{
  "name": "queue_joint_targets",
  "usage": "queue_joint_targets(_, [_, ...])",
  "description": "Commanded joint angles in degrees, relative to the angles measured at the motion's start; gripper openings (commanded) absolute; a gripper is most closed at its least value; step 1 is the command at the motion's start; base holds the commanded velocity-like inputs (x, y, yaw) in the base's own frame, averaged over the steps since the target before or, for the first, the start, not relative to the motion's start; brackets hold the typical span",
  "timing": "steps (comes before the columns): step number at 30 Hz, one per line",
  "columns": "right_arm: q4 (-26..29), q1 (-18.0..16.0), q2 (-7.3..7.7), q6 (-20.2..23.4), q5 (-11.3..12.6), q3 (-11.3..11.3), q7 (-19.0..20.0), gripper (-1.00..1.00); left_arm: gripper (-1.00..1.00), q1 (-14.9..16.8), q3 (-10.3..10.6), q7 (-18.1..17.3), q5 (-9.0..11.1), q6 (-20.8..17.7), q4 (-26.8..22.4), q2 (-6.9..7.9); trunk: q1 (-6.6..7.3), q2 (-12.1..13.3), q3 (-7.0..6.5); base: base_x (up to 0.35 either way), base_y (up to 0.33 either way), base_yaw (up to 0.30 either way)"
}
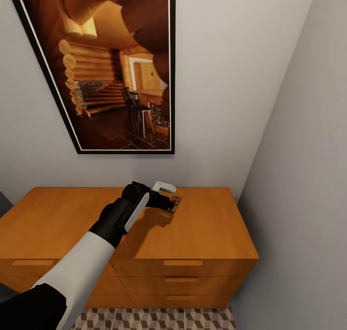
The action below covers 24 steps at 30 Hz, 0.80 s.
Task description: Take the four mousetraps from the cabinet in the bathroom and place them on the bathroom floor. Make sure all four end up on the same floor surface, and ensure that at least two of them are either under or directly next to the same bathroom sink.
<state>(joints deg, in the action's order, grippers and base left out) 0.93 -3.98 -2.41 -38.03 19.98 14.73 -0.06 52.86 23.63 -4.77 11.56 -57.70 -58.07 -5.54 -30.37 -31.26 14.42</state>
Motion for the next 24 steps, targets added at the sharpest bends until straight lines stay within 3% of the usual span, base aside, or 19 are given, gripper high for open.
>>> queue_joint_targets(1, [0.0,0.0,-0.03,-0.2,0.6,0.5,-0.1,-1.0,1.0,0.1,0.0,-0.1,0.0,-0.2,0.0,0.0,-0.02,-0.1,0.09,0.0,0.0,0.0])
queue_joint_targets(18, [-0.1,0.0,-0.14,-0.2,0.6,0.5,-0.2,-1.0,1.0,0.1,0.1,-0.1,0.0,-0.2,2.1,-0.17,-0.02,-0.1,0.09,0.001,0.0,0.0])
queue_joint_targets(24, [-0.1,0.0,-0.14,-0.2,0.6,0.5,-0.2,-1.0,1.0,0.1,0.1,-0.1,0.0,-0.2,2.2,-0.17,-0.02,-0.1,0.09,0.143,0.0,0.0])
